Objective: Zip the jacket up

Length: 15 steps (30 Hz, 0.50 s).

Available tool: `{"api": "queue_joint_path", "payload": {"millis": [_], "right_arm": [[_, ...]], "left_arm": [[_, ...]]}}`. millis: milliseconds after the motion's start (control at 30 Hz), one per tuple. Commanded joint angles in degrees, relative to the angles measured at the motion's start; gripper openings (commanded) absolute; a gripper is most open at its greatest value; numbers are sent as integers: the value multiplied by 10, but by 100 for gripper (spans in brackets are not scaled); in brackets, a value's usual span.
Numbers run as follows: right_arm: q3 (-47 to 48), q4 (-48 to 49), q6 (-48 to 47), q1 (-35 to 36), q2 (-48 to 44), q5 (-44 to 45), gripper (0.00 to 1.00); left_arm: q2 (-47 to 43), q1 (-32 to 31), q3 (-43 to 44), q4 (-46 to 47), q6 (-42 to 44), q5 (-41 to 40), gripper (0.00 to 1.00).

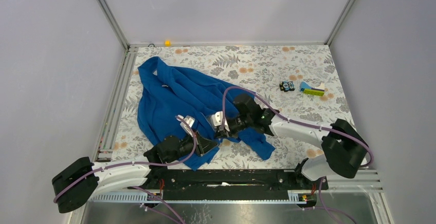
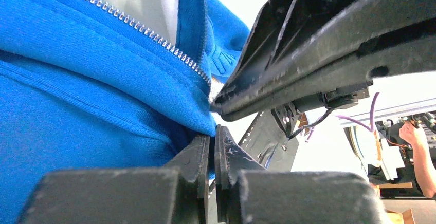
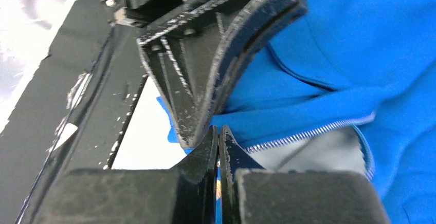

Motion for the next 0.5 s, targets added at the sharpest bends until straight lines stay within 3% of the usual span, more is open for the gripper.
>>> {"api": "queue_joint_path", "payload": {"millis": [0, 167, 233, 300, 467], "right_arm": [[-48, 230, 199, 0, -47, 141, 0], [-62, 297, 252, 0, -54, 161, 0], [-60, 333, 293, 0, -53, 220, 0], [-29, 332, 326, -1, -35, 256, 0], [41, 357, 371, -4, 33, 245, 0]], "left_arm": [[-8, -5, -46, 33, -5, 25, 0], [9, -5, -11, -54, 20, 25, 0], [10, -5, -10, -80, 26, 24, 0], [6, -5, -11, -81, 28, 30, 0], [25, -8, 23, -112, 38, 36, 0]]}}
